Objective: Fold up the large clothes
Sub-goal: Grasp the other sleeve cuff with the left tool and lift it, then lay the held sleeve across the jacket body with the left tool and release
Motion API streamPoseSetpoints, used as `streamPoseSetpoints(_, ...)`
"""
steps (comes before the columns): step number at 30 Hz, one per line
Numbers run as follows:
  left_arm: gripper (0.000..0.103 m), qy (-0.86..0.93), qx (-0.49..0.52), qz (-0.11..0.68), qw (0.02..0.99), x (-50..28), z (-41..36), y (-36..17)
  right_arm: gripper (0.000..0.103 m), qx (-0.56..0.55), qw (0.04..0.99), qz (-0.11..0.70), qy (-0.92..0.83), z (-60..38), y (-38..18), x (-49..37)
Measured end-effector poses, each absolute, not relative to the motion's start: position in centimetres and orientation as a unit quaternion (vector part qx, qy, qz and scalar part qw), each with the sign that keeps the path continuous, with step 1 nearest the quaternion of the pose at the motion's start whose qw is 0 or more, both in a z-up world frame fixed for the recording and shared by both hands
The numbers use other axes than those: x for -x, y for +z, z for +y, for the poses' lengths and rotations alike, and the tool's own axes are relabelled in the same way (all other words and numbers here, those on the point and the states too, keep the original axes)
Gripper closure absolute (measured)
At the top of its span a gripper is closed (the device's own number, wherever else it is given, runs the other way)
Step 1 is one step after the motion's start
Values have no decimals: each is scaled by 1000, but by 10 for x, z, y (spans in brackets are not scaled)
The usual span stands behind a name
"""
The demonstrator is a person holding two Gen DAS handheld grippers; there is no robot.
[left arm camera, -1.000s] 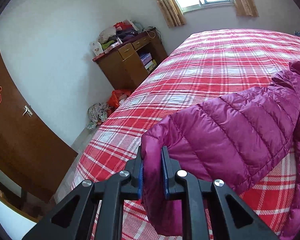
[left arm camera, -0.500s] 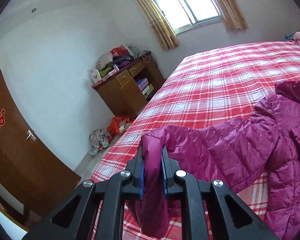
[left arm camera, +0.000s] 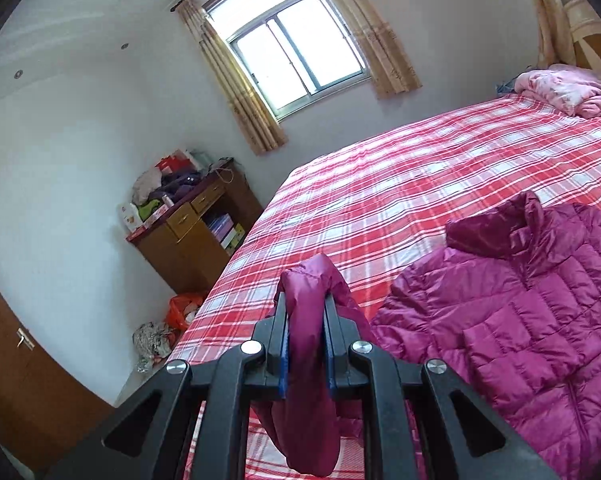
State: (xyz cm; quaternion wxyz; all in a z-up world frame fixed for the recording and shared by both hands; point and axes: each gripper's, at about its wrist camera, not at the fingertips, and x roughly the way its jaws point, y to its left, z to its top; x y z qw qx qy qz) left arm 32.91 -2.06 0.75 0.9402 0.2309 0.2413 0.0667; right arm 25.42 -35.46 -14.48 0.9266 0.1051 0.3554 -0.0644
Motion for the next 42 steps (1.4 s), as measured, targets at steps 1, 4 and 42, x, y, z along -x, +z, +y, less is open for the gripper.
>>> streamPoseSetpoints(1,90,57,-236,237,941,-329,-33,9,29,-108,925,359,-63,-356,-147,-254)
streamPoseSetpoints(4,90,31,-247,226,942,-326,-67,11,29,-110,926,357,-60,-355,-148,-252)
streamPoseSetpoints(42,12,-66,-250,205,944,-317,-212,-66,16,-108,926,360,-40,-351,-151,-253)
